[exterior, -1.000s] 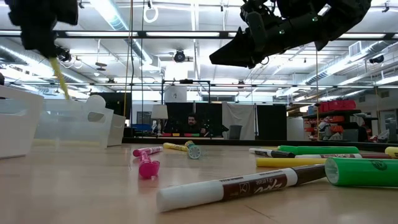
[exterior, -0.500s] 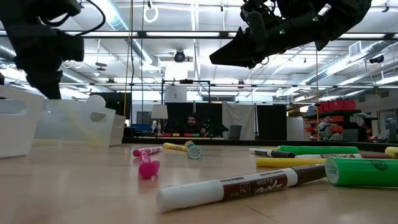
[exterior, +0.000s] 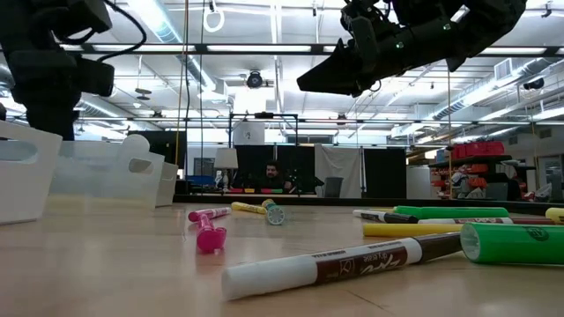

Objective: Pick & Place Markers
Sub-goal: Put the brown marker into the white bin

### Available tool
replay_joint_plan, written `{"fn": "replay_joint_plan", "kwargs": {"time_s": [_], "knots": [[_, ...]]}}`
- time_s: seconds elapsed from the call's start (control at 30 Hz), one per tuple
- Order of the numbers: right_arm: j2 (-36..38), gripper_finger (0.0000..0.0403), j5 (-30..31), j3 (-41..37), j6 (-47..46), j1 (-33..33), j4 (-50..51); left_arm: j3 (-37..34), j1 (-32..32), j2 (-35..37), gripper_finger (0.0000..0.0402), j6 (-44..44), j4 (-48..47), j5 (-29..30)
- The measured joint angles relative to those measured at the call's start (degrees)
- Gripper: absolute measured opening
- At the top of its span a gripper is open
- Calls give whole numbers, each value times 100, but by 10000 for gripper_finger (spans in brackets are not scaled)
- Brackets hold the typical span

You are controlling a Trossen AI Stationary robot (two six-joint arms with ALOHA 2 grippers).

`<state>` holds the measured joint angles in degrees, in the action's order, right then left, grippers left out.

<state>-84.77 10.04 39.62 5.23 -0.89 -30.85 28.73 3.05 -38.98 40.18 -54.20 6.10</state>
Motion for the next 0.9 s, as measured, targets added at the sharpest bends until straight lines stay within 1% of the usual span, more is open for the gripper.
{"fn": "replay_joint_plan", "kwargs": {"time_s": [0.17,0.23,0.3,0.37,0.43,0.53,0.6,0.7,0.8,0.9], "knots": [[0,114,0,0,0,0,0,586,2,0,135,-63,-56,-181],[0,114,0,0,1,0,19,862,4,2,131,-318,189,-132],[0,114,91,0,50,4,133,1065,4,2,126,-761,614,-5],[16,114,540,0,75,3,379,1150,4,3,121,-1329,1373,97],[117,114,1151,-4,-42,6,806,1102,4,-2,117,-1902,2276,210],[476,114,1840,-4,-478,11,1812,860,1,-131,115,-2596,3760,334],[813,114,1915,-4,-897,7,2647,673,2,-275,115,-2964,4491,374],[1362,119,1724,-4,-1845,-13,4095,433,-12,-628,115,-3339,5302,433],[1845,135,1279,-4,-2910,-90,5620,242,-121,-1126,115,-3377,5835,472],[2186,160,726,-4,-3939,-237,6947,94,-241,-1703,115,-3335,6494,475]]}}
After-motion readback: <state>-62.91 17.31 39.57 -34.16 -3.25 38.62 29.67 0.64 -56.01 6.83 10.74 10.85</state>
